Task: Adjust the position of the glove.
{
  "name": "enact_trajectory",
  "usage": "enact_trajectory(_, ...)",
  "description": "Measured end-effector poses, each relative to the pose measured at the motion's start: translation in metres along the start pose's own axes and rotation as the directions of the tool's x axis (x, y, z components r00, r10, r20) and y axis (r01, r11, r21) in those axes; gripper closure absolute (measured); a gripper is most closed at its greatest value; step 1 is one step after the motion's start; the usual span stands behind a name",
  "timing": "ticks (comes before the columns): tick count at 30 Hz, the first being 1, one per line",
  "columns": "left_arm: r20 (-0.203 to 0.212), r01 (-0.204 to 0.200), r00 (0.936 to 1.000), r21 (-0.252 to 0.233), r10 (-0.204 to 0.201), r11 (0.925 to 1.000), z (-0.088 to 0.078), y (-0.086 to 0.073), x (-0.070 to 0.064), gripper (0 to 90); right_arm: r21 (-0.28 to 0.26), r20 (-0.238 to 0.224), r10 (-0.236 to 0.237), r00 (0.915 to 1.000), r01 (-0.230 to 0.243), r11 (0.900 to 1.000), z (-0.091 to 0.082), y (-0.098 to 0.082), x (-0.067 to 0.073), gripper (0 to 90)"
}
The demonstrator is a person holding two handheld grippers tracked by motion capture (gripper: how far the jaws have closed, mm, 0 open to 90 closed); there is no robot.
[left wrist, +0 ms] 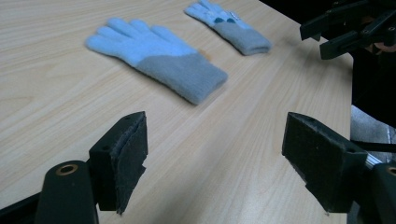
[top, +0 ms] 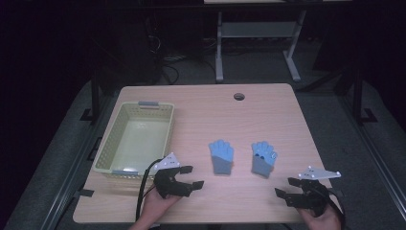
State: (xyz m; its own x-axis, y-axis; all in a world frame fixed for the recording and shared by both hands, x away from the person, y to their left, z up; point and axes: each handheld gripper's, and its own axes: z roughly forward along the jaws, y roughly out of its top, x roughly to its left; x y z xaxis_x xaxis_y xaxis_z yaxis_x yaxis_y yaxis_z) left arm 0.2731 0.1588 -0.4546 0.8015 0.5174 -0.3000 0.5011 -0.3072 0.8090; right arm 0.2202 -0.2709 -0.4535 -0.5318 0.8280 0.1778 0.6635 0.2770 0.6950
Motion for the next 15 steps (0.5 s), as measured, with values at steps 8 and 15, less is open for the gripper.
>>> enact_trajectory(8, 0.015, -0.007, 0.9999, 0.006, 0.007, 1.0000, 0.001, -0.002, -0.003, 22.0, -0.016, 0.001, 0.005, 1.0000, -0.005, 1.000, -0.003, 0.000, 0.001, 29.5)
enact_trajectory(15, 0.011, -0.005, 0.9999, 0.011, 0.005, 0.9999, 0.001, -0.003, -0.004, 22.0, -0.009, -0.034, -0.003, 0.9994, 0.003, 1.000, -0.003, 0.009, 0.005, 28.6)
